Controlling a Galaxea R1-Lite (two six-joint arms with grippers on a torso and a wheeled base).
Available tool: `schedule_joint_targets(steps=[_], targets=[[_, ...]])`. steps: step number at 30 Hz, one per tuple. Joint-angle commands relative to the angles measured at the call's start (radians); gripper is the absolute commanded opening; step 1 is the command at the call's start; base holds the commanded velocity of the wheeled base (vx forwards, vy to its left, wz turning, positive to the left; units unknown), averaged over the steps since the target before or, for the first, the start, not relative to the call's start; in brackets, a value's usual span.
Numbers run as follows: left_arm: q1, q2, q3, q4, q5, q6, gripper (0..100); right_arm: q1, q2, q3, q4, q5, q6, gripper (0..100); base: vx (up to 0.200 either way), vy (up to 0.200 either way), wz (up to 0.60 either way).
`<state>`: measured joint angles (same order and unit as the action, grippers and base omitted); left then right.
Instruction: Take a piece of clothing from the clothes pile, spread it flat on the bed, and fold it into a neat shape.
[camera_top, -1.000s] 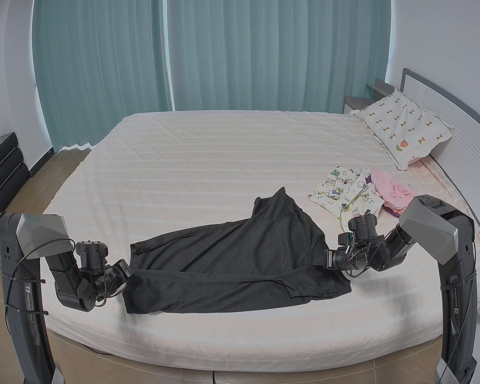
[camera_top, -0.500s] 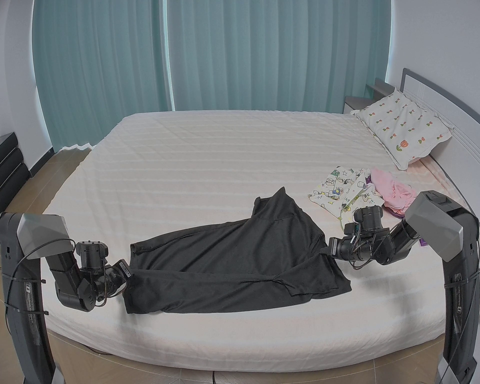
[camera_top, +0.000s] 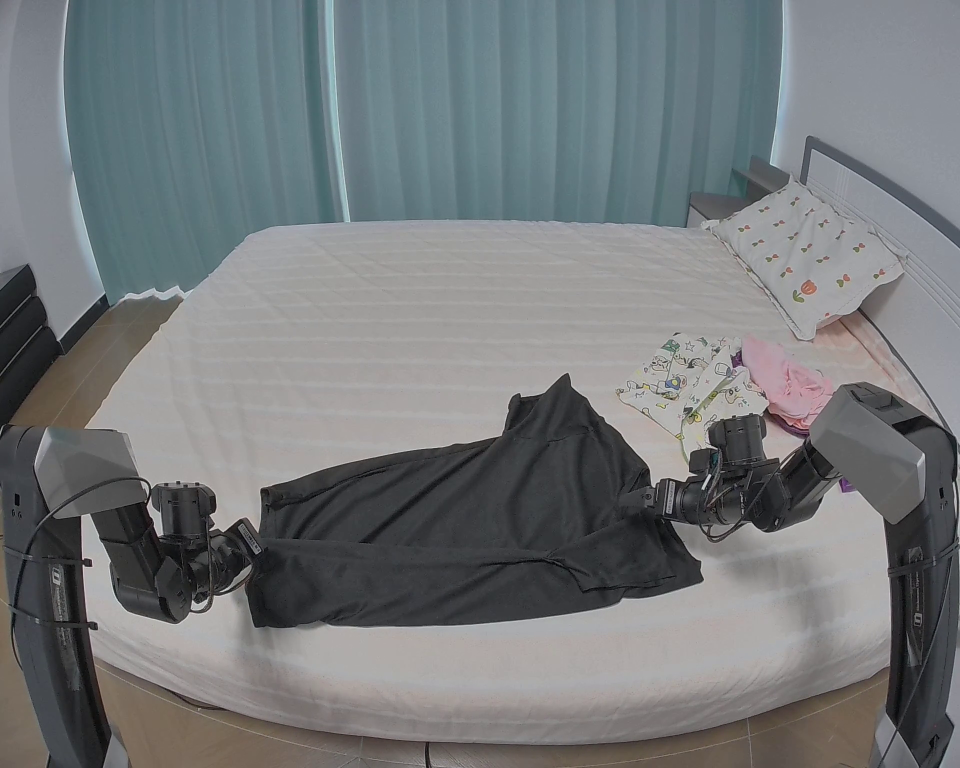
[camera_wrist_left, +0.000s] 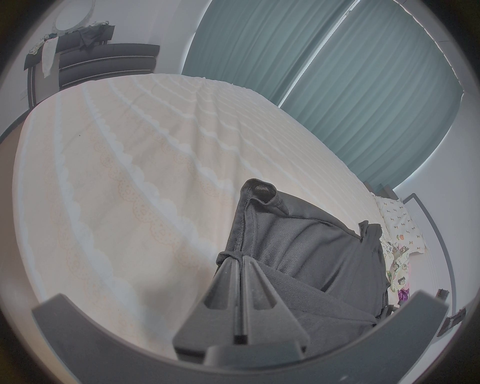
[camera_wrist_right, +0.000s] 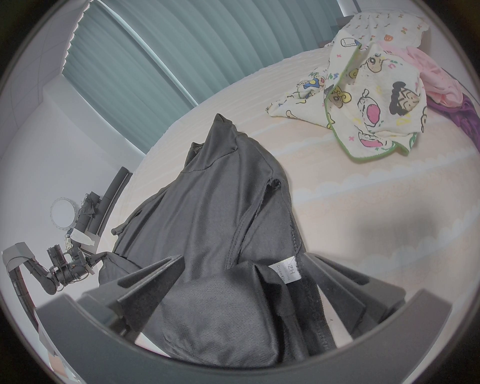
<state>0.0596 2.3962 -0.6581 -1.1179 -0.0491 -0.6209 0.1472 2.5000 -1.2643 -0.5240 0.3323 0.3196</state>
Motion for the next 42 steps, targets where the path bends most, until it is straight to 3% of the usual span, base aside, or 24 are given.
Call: schedule_joint_targets(steps=[1, 7, 8, 22, 26, 32, 33, 42], targets=[[0.0, 0.001, 0.002, 0.0, 0.0, -0.002, 0, 0.005, 0.026, -0.003, -0.005, 0.001, -0.007, 100, 0.0, 0.0, 0.0], [0.0, 0.001, 0.0, 0.0, 0.0, 0.0, 0, 0.011, 0.039, -0.01, -0.005, 0.002, -0.016, 100, 0.0, 0.0, 0.0], [0.0, 0.001, 0.0, 0.0, 0.0, 0.0, 0, 0.011, 0.037, -0.017, -0.007, 0.002, -0.014, 0, 0.0, 0.0, 0.0], [0.0, 0.005, -0.006, 0.0, 0.0, -0.002, 0, -0.017, 0.039, -0.083, -0.019, -0.01, 0.038, 0, 0.0, 0.0, 0.0], [0.0, 0.011, -0.008, 0.0, 0.0, -0.002, 0, -0.017, 0.057, -0.127, -0.04, -0.053, 0.065, 0, 0.0, 0.0, 0.0], [0.0, 0.012, -0.008, 0.0, 0.002, 0.0, 0, -0.017, 0.045, -0.067, -0.03, -0.045, 0.038, 0, 0.0, 0.0, 0.0], [0.0, 0.011, -0.008, 0.0, 0.002, 0.0, 0, -0.017, 0.045, -0.061, -0.028, -0.044, 0.029, 100, 0.0, 0.0, 0.0], [0.0, 0.012, -0.009, 0.0, 0.006, 0.0, 0, -0.002, 0.054, -0.024, -0.037, -0.006, -0.002, 100, 0.0, 0.0, 0.0]])
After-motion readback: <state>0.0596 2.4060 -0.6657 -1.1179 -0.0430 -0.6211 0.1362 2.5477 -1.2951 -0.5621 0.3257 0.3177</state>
